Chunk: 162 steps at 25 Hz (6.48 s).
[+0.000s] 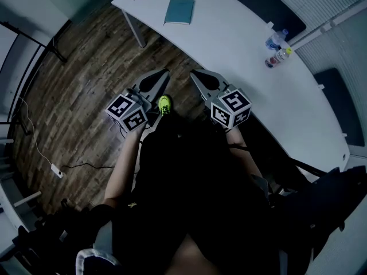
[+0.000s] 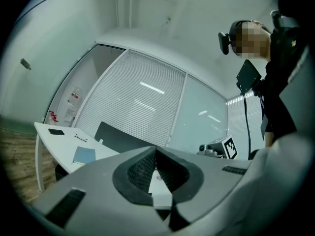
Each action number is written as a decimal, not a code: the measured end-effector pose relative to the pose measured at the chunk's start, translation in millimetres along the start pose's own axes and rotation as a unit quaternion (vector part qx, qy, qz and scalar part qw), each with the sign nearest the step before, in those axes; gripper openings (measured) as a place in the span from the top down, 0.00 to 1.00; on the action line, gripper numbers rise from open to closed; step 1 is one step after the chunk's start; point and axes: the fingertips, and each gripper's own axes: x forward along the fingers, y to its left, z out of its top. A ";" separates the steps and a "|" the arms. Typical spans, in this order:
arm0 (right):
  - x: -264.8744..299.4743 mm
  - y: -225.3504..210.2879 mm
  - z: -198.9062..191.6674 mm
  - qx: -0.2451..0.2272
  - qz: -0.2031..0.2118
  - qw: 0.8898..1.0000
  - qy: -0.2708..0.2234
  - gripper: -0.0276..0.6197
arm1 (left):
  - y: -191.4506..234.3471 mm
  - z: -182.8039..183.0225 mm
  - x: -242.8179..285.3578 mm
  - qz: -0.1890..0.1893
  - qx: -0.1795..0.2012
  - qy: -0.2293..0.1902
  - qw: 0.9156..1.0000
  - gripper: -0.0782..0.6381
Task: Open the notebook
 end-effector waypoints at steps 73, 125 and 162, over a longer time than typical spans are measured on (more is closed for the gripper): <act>283.5 -304.4 -57.9 0.110 -0.132 0.976 0.133 0.77 | 345.5 -38.8 207.9 -0.039 -0.066 0.105 0.992 0.84; 311.1 -398.2 -181.6 0.193 -0.207 0.910 0.302 0.51 | 414.6 -111.7 219.5 -0.001 -0.097 0.124 0.988 0.72; 296.3 -413.4 -162.3 0.283 -0.205 0.910 0.224 0.89 | 408.3 -86.0 212.4 0.018 -0.098 0.103 0.990 0.72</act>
